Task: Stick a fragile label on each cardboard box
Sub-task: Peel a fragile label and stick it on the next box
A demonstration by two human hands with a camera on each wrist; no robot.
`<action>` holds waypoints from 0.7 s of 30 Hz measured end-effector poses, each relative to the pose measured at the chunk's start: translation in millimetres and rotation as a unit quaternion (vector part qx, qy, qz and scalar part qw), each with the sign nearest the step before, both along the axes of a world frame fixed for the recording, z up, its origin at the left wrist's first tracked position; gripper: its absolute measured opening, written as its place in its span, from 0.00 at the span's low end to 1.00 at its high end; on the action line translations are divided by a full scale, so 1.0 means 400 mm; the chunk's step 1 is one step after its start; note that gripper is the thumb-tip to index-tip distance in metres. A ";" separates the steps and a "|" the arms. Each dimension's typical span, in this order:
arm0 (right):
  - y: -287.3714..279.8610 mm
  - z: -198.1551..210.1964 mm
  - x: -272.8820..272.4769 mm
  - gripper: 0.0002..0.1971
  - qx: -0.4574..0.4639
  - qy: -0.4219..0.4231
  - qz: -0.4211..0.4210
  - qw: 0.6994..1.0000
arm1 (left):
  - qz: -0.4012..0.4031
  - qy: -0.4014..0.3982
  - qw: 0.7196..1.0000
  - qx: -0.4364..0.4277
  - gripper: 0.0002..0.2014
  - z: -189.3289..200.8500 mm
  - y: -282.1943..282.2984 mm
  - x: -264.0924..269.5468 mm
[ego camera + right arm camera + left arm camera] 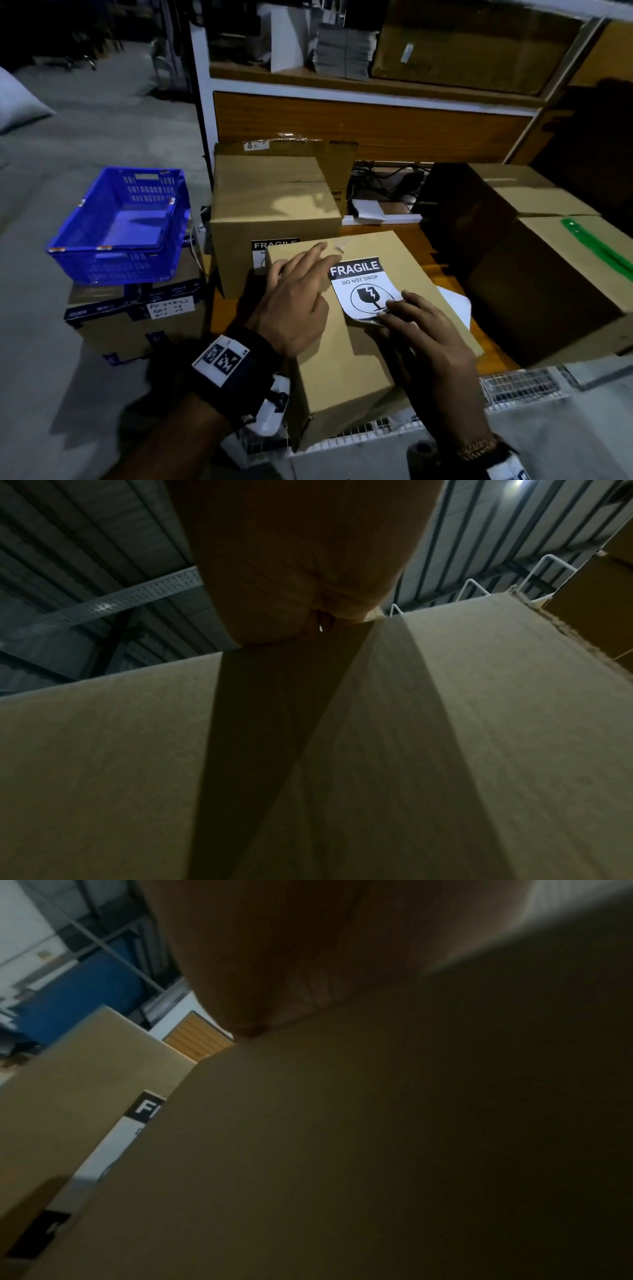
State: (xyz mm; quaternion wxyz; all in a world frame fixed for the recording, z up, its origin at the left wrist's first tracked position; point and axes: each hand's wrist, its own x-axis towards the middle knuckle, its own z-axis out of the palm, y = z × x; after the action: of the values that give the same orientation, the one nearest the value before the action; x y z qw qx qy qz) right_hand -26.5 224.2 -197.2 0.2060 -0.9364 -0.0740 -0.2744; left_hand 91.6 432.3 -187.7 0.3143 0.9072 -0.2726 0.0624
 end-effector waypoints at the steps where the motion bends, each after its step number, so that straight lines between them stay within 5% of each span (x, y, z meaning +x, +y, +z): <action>1: -0.001 0.000 -0.001 0.17 0.001 -0.001 0.001 1.000 | -0.004 -0.005 1.000 0.005 0.32 -0.004 0.000 0.003; 8: 0.005 -0.009 -0.003 0.16 0.010 -0.025 0.006 1.000 | -0.002 -0.020 1.000 -0.010 0.24 -0.032 -0.002 0.009; 21: 0.006 0.006 0.000 0.17 -0.008 -0.111 0.038 0.993 | 0.027 0.121 0.982 -0.143 0.28 0.040 0.019 0.059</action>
State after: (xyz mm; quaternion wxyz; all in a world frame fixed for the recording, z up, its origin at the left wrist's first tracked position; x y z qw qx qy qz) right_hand -26.7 226.4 -194.8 0.1990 -0.8984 -0.1343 -0.3678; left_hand 115.0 439.8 -171.8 0.4700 0.8605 -0.1967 -0.0007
